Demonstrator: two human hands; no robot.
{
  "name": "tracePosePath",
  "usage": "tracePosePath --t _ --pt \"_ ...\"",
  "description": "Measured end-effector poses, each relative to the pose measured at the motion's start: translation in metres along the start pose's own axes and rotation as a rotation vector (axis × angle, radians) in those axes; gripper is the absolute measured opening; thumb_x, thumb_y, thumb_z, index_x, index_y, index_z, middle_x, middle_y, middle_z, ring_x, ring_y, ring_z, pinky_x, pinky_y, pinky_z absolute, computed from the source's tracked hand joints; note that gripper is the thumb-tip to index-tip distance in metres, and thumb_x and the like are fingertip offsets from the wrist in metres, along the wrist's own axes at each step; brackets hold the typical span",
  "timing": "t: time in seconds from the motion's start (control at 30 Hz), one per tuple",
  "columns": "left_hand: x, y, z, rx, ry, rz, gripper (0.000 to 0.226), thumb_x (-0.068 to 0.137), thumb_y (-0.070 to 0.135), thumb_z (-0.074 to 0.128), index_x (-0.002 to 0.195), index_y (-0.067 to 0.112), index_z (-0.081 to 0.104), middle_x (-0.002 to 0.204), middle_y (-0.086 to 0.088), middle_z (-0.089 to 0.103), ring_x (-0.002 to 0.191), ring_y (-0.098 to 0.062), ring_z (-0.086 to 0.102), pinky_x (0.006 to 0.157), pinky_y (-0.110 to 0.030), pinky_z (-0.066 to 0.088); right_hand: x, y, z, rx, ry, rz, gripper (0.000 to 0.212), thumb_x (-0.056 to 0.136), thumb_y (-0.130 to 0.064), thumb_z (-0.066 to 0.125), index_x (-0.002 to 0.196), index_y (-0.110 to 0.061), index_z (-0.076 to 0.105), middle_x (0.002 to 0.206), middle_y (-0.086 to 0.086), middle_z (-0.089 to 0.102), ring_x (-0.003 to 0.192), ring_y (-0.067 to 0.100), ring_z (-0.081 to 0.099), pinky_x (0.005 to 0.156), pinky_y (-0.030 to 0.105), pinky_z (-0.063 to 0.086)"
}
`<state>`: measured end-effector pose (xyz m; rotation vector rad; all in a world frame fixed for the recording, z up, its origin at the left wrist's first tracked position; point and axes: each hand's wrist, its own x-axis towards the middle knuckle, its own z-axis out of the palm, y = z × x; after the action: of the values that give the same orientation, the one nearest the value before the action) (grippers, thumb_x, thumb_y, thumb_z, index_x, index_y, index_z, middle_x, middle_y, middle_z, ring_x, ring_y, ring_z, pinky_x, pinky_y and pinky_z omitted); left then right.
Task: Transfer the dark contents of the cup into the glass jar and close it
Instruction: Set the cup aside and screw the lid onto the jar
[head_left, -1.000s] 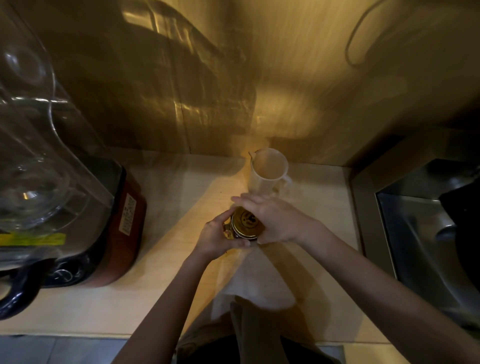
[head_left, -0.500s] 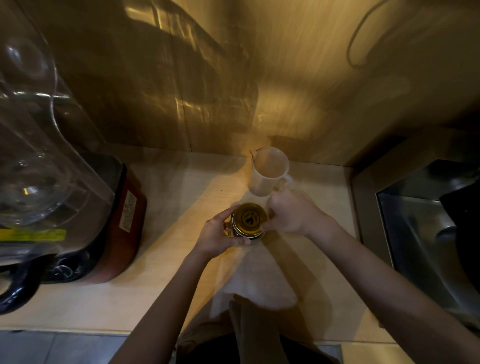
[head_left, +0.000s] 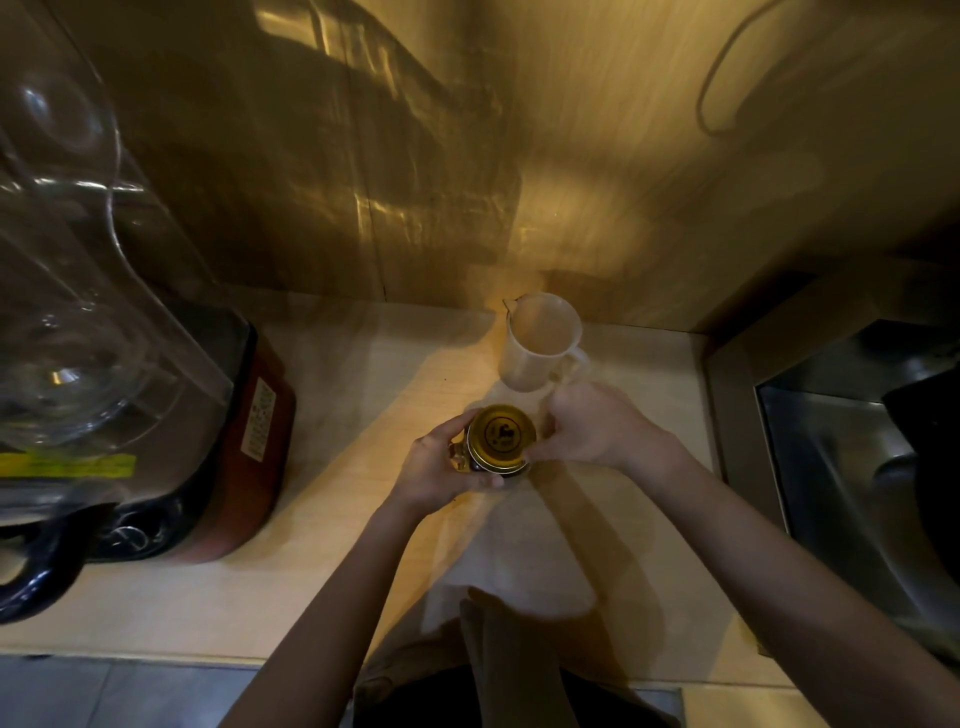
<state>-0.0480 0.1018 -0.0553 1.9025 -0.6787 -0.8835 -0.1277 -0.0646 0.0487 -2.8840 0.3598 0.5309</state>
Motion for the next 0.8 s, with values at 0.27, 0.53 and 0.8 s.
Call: tracePosePath --t 0.27,0.53,0.8 --pt "0.001 0.0 0.001 0.02 0.011 0.0 0.089 0.054 0.032 0.085 0.133 0.026 0.045 0.128 0.002 0.06 0.119 -0.012 0.053 0.089 -0.016 0.039 0.001 -0.007 0.014 0.317 -0.142 -0.173 0.082 0.068 -0.015 0.079 0.137 -0.013 0.035 0.136 0.01 0.048 0.124 0.024 0.043 0.099 0.043 0.044" --pt "0.002 -0.002 0.0 0.044 0.005 0.004 0.091 0.054 0.033 0.085 0.134 0.026 0.042 0.135 0.002 0.055 0.122 -0.008 0.047 0.078 0.001 0.033 0.0 -0.005 0.018 0.136 0.028 -0.097 0.081 0.066 -0.036 0.08 0.133 -0.018 0.038 0.131 0.009 0.052 0.12 0.027 0.046 0.092 0.037 0.043" --pt "0.002 -0.003 0.002 0.056 0.02 0.029 0.089 0.055 0.035 0.084 0.133 0.026 0.043 0.129 0.002 0.059 0.119 -0.011 0.051 0.093 -0.015 0.04 0.003 -0.007 0.048 0.353 0.123 -0.185 0.081 0.07 -0.035 0.079 0.136 -0.015 0.037 0.137 0.007 0.047 0.124 0.022 0.039 0.102 0.037 0.036"
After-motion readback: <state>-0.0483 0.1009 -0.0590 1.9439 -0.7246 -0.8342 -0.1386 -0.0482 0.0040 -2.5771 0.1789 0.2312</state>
